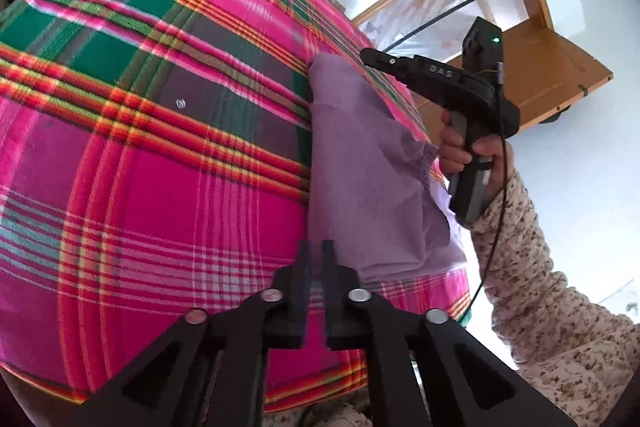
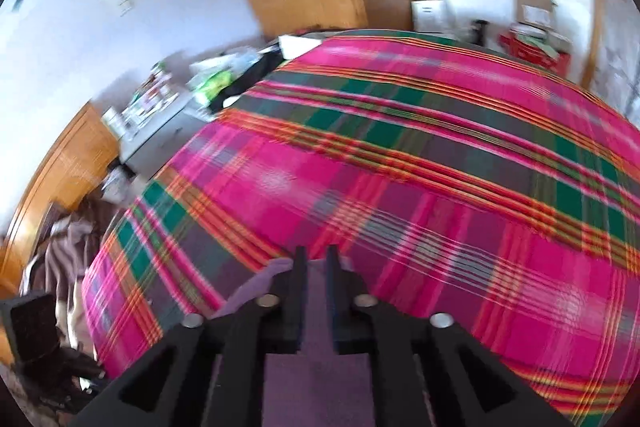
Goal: Fold clothes
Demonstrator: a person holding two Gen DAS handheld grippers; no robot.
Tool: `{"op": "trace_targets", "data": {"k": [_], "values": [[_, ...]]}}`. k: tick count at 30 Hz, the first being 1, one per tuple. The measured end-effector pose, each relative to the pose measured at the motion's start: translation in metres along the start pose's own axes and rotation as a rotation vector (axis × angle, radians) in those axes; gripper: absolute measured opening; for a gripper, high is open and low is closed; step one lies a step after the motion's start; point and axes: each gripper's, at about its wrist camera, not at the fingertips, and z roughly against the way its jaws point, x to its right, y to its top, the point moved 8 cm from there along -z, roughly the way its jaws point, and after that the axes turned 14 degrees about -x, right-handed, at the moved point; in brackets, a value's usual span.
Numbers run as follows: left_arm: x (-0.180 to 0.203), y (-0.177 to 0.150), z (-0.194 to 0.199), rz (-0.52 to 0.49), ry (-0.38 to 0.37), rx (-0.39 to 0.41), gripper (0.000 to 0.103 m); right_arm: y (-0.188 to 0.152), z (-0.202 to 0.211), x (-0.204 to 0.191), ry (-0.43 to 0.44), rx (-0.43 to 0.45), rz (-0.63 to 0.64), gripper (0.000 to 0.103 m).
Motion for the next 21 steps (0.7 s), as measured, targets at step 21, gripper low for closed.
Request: {"op": "trace_targets", "data": {"k": [21], "values": [[0.014,0.016,-0.018,-0.107,0.031,-0.045,0.017,0.015,-0.043,-0.012,-0.003,-0.160,0.071,0.033]]}}
